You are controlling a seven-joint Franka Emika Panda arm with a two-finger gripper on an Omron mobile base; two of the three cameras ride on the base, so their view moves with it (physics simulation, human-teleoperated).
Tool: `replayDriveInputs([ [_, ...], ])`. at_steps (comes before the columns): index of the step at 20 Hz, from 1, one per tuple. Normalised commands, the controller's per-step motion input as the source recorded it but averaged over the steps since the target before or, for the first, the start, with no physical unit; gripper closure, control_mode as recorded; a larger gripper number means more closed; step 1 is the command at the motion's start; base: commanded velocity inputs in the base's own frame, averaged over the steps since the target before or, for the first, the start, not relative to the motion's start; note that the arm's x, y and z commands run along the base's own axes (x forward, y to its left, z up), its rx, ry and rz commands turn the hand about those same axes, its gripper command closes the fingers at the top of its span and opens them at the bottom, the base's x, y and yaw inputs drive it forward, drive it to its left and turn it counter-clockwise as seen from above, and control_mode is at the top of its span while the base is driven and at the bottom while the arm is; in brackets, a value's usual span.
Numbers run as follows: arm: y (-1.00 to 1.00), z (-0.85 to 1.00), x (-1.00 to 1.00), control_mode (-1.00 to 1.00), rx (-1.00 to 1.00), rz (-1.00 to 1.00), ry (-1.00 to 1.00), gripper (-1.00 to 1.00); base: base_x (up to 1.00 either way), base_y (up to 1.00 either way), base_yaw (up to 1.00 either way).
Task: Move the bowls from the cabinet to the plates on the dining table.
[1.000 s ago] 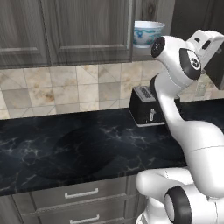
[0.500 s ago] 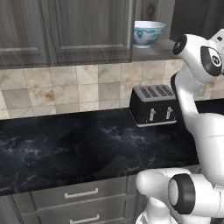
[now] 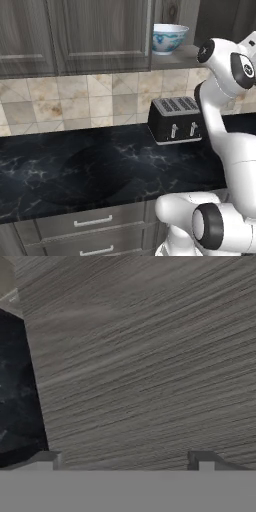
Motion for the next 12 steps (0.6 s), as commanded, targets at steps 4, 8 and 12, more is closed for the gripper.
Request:
replayDriveInputs([
  [4, 0.54, 0.05, -0.23, -1.0, 0.01, 0.07, -0.22, -1.0, 0.0, 0.0, 0.0],
  [8, 0.8, 0.0, -0.02, -1.0, 0.01, 0.07, -0.21, -1.0, 0.0, 0.0, 0.0],
  [12, 0.8, 0.0, -0.11, -1.0, 0.04, 0.08, -0.21, -1.0, 0.0, 0.0, 0.0],
])
